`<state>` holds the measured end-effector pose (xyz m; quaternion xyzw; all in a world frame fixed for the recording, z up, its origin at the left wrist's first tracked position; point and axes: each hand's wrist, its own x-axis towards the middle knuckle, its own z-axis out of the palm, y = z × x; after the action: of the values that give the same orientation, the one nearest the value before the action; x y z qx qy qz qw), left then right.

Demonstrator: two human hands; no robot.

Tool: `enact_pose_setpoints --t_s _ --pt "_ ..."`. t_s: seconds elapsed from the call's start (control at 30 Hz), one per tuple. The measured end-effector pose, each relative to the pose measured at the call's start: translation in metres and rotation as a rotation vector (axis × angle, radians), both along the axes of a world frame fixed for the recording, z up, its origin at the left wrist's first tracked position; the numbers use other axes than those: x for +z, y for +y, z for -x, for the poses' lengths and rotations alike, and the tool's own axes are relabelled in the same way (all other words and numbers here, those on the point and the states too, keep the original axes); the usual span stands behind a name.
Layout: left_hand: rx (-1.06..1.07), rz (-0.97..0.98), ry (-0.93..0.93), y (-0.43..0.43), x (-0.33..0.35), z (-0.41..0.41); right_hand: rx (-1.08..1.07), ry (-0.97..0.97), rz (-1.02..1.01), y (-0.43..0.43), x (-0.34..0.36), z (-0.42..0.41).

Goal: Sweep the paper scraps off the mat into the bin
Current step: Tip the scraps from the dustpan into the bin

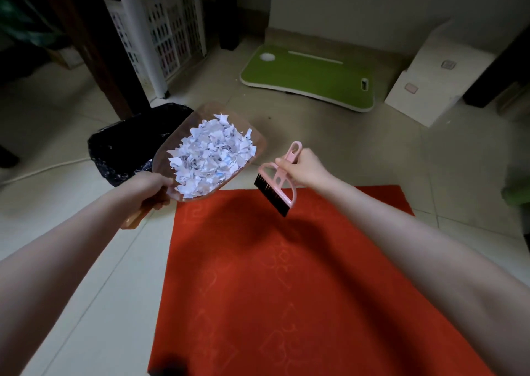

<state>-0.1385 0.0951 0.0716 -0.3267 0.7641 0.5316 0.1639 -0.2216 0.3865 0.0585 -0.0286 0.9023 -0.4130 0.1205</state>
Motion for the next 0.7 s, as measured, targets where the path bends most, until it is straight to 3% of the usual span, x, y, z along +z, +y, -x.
enact_pose_setpoints --t_s 0.3,0.7 --pt "0.224 0.092 0.095 -0.06 0.047 -0.004 0.004 0.09 0.132 -0.065 0.033 0.006" --pt "0.208 0.348 0.065 -0.135 0.061 0.014 -0.113 0.161 0.298 -0.125 0.053 0.018"
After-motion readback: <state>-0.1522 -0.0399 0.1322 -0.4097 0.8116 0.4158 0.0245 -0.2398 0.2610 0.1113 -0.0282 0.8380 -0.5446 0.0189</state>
